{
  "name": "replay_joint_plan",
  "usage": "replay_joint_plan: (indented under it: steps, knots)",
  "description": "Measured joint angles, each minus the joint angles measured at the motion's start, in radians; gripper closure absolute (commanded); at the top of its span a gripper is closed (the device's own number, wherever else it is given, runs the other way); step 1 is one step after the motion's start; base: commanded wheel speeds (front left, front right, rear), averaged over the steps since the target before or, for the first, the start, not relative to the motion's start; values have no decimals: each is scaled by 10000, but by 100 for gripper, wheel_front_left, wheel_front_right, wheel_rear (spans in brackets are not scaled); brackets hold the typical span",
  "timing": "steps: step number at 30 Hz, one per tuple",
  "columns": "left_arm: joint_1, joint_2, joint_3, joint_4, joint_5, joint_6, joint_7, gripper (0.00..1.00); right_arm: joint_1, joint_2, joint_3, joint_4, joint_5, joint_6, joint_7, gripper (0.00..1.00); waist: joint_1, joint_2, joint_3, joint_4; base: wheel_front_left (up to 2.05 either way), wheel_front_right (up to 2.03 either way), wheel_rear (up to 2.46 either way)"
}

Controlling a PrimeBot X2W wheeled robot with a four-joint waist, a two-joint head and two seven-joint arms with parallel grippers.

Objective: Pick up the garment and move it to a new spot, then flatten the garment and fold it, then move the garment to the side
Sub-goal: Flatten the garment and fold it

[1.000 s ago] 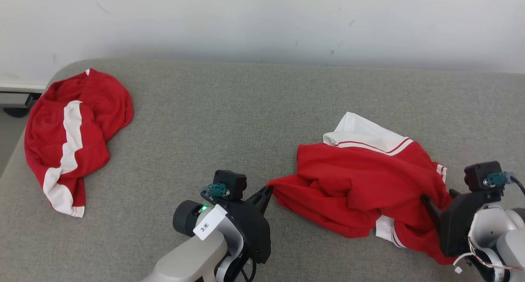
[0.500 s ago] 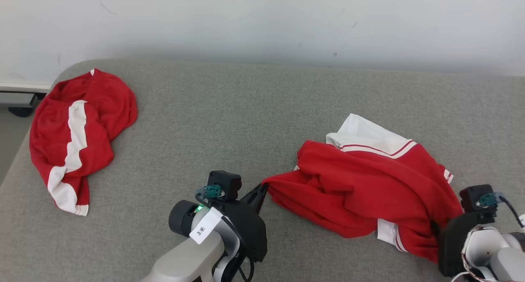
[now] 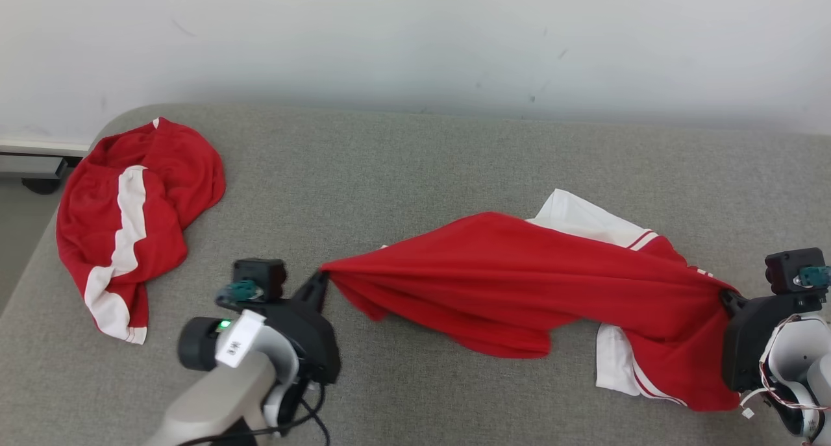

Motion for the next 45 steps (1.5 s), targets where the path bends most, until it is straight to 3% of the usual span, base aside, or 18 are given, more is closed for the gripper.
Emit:
replay_joint_plan:
  steps: [12, 23, 24, 25, 26, 30, 37, 38, 39, 45]
  knots:
    - [-149, 1384, 460, -48, 453, 322, -186, 100, 71, 61, -291, -249, 82, 21, -965, 100, 2, 0, 28, 56, 0, 0, 0]
    - [1495, 1298, 443, -930, 539, 403, -201, 100, 1114, 313, -165, -259, 629, 355, -857, 100, 1, 0, 21, 132, 0, 0, 0]
    - [1589, 1333, 454, -991, 539, 403, -201, 100, 1137, 330, -247, -272, 663, 353, -907, 87, 1, 0, 20, 132, 0, 0, 0]
    - [1669, 1367, 516, -1078, 537, 403, -201, 100, 1127, 332, -368, -376, 736, 351, -988, 51, 1, 0, 20, 135, 0, 0, 0]
    - [1722, 1398, 562, -1170, 537, 403, -201, 100, 1075, 332, -495, -493, 807, 349, -1062, 0, 1, 0, 20, 140, 0, 0, 0]
    - [1730, 1394, 654, -1546, 560, 405, -201, 100, 846, 247, -836, -708, 894, 270, -1254, 0, 2, 1, 12, 257, 0, 0, 0]
    - [1987, 1260, 633, -2284, 663, 410, -201, 100, 109, 205, -571, -752, 631, 263, -1241, 0, 1, 0, -39, 698, 0, 0, 0]
    - [2089, 1262, 677, -2318, 662, 412, -201, 94, -96, 215, -493, -709, 556, 263, -1233, 0, 1, 0, -45, 768, 0, 0, 0]
    - [2168, 1266, 738, -2322, 662, 412, -201, 0, -314, 234, -441, -640, 527, 265, -1170, 0, 1, 0, -52, 836, 0, 0, 0]
    - [2329, 1269, 1106, -2669, 901, 414, -201, 0, -1274, 268, -38, 180, 198, 314, -880, 0, 1, 0, -81, 1187, 0, 0, 0]
